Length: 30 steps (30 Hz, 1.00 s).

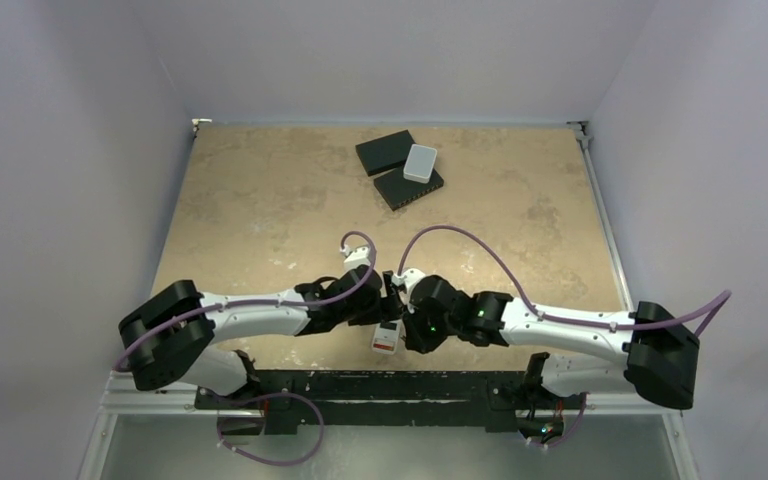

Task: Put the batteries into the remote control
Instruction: Adjust the remote control at the center of the board.

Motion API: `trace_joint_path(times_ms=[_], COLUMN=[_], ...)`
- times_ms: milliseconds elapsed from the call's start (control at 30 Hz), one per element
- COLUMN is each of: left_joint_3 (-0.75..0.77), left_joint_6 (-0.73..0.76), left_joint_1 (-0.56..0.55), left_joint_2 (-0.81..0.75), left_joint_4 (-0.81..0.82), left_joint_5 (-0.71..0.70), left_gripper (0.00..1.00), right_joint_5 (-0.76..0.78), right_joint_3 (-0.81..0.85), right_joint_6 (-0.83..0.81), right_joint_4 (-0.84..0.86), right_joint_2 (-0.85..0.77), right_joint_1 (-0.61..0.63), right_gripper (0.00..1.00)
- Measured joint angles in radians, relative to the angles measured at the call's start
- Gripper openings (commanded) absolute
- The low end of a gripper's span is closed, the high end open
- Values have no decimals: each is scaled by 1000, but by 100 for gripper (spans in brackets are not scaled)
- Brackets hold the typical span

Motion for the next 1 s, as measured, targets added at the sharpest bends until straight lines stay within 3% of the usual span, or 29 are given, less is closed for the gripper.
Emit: trace_joint_path(times_ms=[233, 667, 1000], left_joint_3=[3, 10, 98], left_joint_6=[31, 53, 106], left_joint_1=[0, 0, 0], left_joint_2=[-89, -405, -624], left_joint_4=[-95, -374, -578], left_joint_5=[-31, -132, -174], left_gripper=[77, 77, 76], right_joint_5=[0, 3, -1], right_joint_3=[1, 89, 165], right_joint_6=[-35, -97, -156], right_joint_4=[-7, -40, -64], right_joint_2=[0, 60, 142], right_joint_1=[13, 16, 21], right_gripper=[1, 5, 6])
